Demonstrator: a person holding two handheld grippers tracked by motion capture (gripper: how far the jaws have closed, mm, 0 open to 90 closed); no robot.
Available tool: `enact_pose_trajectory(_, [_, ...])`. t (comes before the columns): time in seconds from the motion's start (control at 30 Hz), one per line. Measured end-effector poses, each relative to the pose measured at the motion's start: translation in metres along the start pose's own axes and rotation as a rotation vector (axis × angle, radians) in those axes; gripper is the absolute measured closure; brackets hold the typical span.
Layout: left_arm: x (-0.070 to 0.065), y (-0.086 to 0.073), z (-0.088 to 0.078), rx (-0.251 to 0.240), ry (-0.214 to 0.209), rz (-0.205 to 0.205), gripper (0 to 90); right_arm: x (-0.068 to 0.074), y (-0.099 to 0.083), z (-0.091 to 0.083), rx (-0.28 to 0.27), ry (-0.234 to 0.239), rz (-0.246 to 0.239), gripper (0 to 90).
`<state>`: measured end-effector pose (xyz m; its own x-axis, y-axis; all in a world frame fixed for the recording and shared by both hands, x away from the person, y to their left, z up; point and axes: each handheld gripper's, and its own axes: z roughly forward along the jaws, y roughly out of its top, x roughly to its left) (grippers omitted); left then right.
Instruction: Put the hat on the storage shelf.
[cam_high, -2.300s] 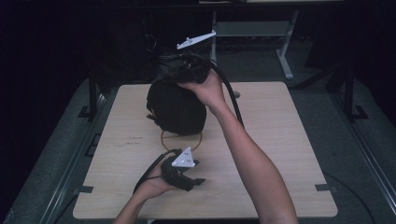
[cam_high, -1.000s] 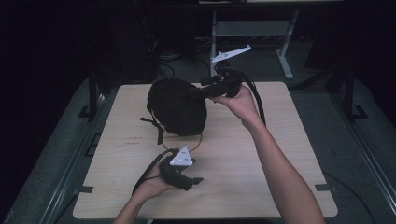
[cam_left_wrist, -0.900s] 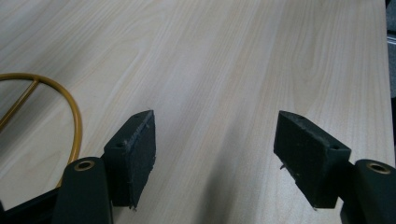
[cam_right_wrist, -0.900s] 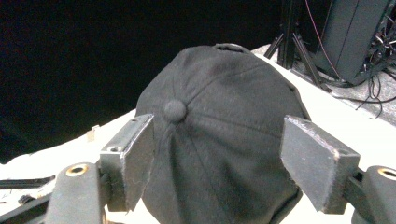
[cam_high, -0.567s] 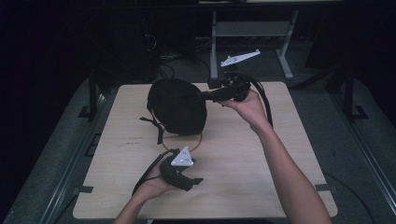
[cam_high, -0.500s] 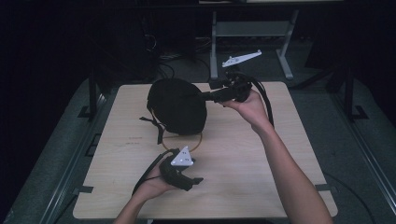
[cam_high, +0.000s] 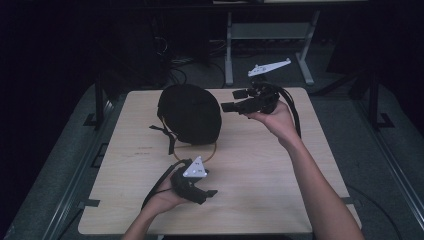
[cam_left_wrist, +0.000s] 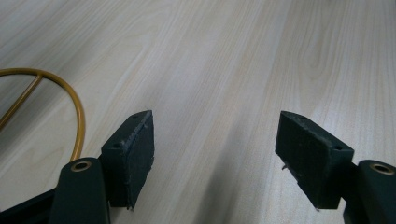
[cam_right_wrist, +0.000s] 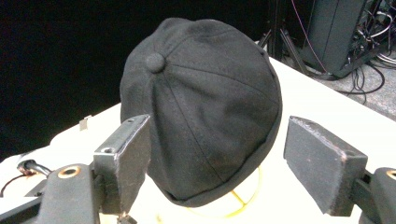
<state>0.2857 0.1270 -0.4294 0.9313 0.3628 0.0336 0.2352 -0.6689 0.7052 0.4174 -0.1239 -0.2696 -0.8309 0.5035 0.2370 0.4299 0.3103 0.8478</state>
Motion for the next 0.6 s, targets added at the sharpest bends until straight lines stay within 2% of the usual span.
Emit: enact_pose_trajectory(0.6, [-0.001, -0.001, 0.002, -0.006, 0.002, -0.006, 28.1, -0.002, -0.020, -0.015, 0.003, -0.018, 0.009, 20.1])
